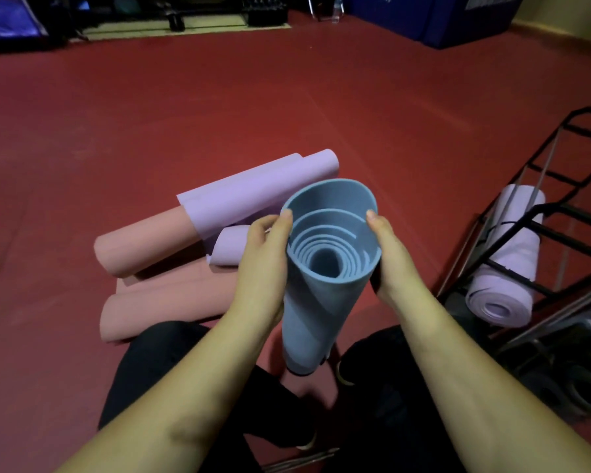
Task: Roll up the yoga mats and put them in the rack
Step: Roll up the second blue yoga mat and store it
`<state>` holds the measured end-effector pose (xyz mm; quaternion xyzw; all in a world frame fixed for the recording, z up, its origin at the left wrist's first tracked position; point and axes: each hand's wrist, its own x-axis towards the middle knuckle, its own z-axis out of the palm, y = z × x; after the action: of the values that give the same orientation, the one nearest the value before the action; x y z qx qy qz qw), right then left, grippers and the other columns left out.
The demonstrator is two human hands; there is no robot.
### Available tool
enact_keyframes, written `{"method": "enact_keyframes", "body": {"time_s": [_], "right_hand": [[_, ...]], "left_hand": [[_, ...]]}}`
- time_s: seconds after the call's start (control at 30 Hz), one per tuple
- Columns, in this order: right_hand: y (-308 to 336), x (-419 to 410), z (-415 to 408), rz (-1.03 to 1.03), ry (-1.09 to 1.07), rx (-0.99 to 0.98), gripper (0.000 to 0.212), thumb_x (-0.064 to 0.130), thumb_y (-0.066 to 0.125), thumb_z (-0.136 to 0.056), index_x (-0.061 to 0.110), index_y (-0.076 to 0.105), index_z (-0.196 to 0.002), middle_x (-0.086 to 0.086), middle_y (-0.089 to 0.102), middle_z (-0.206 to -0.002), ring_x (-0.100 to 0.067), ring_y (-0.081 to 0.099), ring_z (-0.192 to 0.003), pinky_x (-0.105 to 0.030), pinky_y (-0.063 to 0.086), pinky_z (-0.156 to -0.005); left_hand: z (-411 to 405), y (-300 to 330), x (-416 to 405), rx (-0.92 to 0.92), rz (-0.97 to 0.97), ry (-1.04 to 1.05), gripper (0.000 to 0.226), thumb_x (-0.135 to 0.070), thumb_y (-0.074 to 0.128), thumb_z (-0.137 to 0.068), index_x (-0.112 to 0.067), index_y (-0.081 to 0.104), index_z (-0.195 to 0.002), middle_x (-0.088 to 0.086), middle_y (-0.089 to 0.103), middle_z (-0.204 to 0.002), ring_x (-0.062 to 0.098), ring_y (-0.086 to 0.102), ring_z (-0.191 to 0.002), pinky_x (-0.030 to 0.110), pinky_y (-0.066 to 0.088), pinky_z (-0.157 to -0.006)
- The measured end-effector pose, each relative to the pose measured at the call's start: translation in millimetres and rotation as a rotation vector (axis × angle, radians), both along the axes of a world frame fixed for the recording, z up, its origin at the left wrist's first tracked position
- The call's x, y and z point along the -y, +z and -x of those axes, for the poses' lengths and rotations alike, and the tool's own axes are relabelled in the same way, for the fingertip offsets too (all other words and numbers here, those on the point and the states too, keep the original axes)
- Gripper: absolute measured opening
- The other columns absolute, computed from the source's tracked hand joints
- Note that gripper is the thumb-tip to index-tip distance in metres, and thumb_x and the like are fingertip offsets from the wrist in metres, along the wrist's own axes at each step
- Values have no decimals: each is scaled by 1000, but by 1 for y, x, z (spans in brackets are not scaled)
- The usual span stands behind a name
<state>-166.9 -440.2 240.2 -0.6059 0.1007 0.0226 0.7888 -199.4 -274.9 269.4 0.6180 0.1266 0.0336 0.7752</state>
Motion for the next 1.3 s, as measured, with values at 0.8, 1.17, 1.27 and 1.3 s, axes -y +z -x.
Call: {"method": "enact_keyframes", "body": {"time_s": [0.8, 1.17, 1.27, 1.3], "right_hand": [[29, -19, -11, 54, 28, 115, 50, 58, 65, -75, 33, 66, -118, -2, 68, -123, -21, 65, -113, -44, 51, -98], [48, -43, 0, 53, -77, 130, 26, 27, 50, -100, 18, 72, -112, 0, 75, -107, -17, 70, -100, -34, 55, -87], [60, -37, 4, 1, -146, 167, 30, 41, 48, -99, 29, 75, -105, 3, 73, -111, -18, 68, -106, -38, 52, -94], [53, -34, 5, 43, -160, 172, 30, 42, 46, -99, 35, 75, -102, 8, 72, -114, -12, 66, -109, -35, 49, -97]], "left_hand": [[-12, 6, -18, -44, 79, -13, 22, -20, 54, -100, -6, 68, -111, -8, 75, -82, 3, 68, -73, 18, 51, -63], [11, 11, -5, 78, -106, 121, 25, -20, 45, -102, -22, 56, -125, -13, 67, -110, 4, 63, -105, 22, 47, -87], [0, 17, -12, 140, -104, 145, 24, -23, 49, -99, -31, 57, -120, -7, 67, -111, 12, 65, -105, 31, 51, -90], [0, 13, -13, 165, -124, 125, 22, -24, 49, -99, -33, 59, -116, -10, 69, -108, 12, 65, -104, 32, 52, -91]]}}
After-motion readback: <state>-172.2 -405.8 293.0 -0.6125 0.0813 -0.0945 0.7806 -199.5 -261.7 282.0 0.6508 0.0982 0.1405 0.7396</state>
